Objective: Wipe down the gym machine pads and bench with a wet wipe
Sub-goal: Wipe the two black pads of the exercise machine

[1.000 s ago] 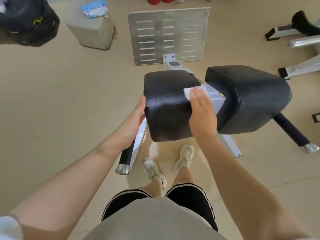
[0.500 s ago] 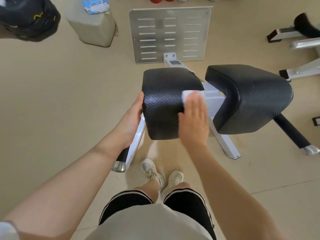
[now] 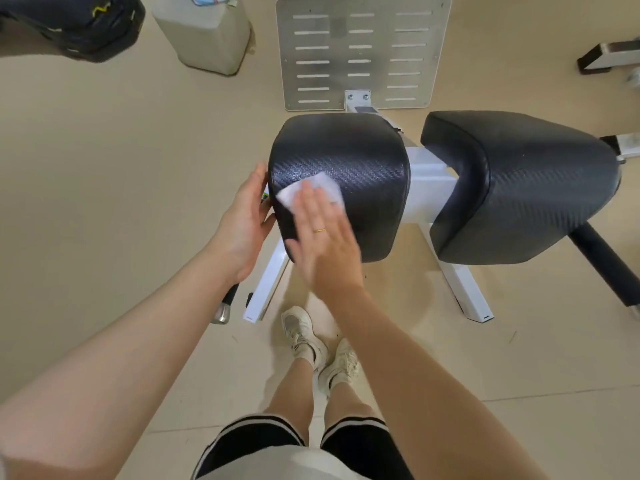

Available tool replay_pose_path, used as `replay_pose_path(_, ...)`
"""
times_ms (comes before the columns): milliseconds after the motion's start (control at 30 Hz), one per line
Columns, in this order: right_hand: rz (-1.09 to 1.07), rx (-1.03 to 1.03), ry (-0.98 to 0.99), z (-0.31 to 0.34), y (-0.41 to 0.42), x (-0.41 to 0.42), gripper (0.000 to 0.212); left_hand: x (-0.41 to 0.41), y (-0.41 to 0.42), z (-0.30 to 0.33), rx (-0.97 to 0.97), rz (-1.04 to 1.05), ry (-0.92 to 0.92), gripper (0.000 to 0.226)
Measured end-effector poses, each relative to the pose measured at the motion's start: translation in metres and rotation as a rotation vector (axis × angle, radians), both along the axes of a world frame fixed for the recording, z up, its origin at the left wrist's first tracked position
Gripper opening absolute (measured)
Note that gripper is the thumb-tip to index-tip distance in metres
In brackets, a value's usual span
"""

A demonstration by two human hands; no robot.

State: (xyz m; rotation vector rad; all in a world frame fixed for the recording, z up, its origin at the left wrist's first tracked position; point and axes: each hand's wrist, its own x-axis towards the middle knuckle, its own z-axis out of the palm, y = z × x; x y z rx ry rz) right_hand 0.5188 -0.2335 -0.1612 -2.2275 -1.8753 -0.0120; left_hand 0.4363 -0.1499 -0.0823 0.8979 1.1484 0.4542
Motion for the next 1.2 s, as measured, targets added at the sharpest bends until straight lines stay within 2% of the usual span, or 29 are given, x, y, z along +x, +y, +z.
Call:
replay_pose_path(100, -0.216, -0.002, -0.059, 0.002, -0.017, 0.040, 0.061, -0.006, -0.011, -0.010, -0.042, 0.053, 0.024, 0.044)
replay_pose_path(200, -0.271, 0.012, -0.035, 0.002, -0.030, 0.056, 0.060, -0.007, -0.028, -0.019, -0.029, 0.018, 0.079, 0.035)
replay_pose_path(267, -0.259, 0.042, 0.011, -0.004, -0.025, 0.047, 0.062, -0.003, -0.034, -0.023, -0.004, 0.065, 0.059, 0.030)
replay_pose_path(333, -0.170, 0.079, 0.034, -0.016, -0.016, 0.024, 0.064, -0.002, -0.032, -0.026, -0.007, 0.121, 0.025, 0.034)
replay_pose_path(433, 0.007, 0.058, -0.031, -0.026, -0.005, -0.014, 0.063, -0.007, -0.031, -0.029, -0.046, 0.129, -0.024, 0.041)
replay_pose_path(533, 0.108, 0.055, -0.064, -0.023, -0.009, -0.009, 0.057, -0.011, -0.033, -0.029, -0.089, 0.146, -0.017, 0.046)
replay_pose_path(700, -0.087, 0.085, -0.065, -0.016, -0.048, 0.063, 0.057, -0.003, -0.043, -0.018, -0.031, 0.096, 0.081, 0.045)
replay_pose_path(800, -0.147, 0.106, -0.045, -0.024, -0.055, 0.062, 0.059, 0.000, -0.048, -0.018, 0.018, 0.078, 0.126, 0.046)
replay_pose_path(933, -0.061, 0.144, 0.101, -0.048, -0.034, 0.011, 0.063, -0.002, -0.051, -0.032, 0.114, 0.062, 0.182, 0.043)
replay_pose_path(1033, 0.068, 0.148, 0.097, -0.068, -0.024, -0.019, 0.061, -0.005, -0.054, -0.042, 0.183, 0.033, 0.182, 0.035)
replay_pose_path(1133, 0.101, 0.235, 0.046, -0.072, -0.029, -0.007, 0.053, -0.007, -0.056, -0.044, 0.217, -0.009, 0.173, 0.037)
replay_pose_path(1200, 0.040, 0.274, 0.036, -0.069, -0.042, 0.012, 0.049, -0.009, -0.055, -0.042, 0.211, -0.029, 0.170, 0.043)
